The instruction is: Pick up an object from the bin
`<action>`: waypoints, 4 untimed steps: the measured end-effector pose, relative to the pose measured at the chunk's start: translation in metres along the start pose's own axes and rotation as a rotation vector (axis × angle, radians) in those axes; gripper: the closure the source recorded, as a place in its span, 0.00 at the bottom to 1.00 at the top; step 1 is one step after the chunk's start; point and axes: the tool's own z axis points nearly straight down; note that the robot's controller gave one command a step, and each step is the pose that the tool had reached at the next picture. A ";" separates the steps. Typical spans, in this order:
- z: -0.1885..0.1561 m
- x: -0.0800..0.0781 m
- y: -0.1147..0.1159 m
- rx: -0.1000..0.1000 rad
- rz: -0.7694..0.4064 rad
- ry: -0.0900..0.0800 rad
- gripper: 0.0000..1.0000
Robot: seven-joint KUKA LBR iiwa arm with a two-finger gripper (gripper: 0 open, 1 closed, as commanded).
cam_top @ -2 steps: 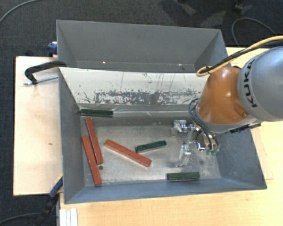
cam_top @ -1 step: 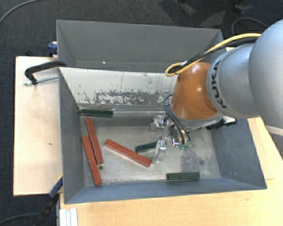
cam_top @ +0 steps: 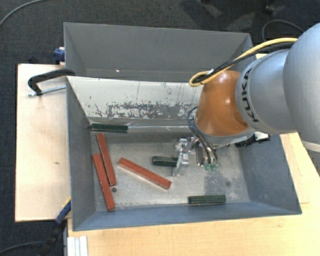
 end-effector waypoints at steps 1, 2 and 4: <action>-0.127 0.024 -0.007 -0.001 -0.017 -0.008 1.00; -0.225 0.026 -0.031 0.001 -0.366 -0.006 1.00; -0.134 0.046 0.034 0.000 -0.307 0.003 0.00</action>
Offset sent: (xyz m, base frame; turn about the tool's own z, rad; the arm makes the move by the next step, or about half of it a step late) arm -0.0275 -0.0048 0.1211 -0.0168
